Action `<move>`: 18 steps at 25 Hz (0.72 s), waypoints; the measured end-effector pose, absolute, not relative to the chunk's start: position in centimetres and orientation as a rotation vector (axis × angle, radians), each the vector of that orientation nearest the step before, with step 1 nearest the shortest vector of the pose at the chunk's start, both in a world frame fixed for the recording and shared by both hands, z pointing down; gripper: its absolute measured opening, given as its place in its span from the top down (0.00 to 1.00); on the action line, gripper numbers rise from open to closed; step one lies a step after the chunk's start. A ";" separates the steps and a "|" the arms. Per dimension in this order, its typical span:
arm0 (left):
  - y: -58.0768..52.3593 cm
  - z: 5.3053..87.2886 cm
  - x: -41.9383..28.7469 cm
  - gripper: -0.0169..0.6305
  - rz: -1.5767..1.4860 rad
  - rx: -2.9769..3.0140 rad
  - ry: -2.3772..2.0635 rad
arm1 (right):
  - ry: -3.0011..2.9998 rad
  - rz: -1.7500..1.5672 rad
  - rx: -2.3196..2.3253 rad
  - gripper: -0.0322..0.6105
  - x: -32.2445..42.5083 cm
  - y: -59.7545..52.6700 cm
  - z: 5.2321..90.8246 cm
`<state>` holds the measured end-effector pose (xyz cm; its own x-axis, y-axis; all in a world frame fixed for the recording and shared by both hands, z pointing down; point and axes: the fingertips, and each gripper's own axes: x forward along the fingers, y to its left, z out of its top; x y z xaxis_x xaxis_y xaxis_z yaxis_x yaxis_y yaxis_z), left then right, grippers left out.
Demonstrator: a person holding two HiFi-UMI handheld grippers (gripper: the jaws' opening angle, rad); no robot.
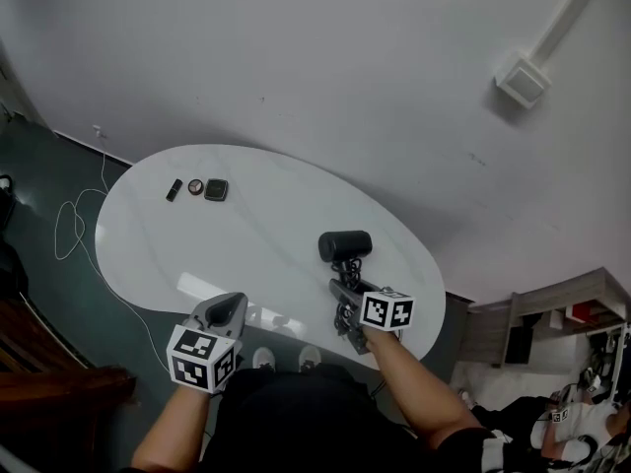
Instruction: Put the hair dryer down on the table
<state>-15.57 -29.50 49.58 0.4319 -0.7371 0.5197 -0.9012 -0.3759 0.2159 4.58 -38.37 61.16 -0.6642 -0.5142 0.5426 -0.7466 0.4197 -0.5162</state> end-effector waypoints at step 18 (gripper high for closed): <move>-27.9 50.3 -20.3 0.96 0.484 2.062 -1.528 | -2.203 1.028 1.049 0.64 -0.6 -49.7 67.6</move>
<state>-20.27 -27.85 50.32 0.2986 -0.7666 0.5684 -0.9541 -0.2256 0.1971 -0.61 -49.71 67.60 -0.5853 -0.4357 0.6838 -0.8040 0.4211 -0.4199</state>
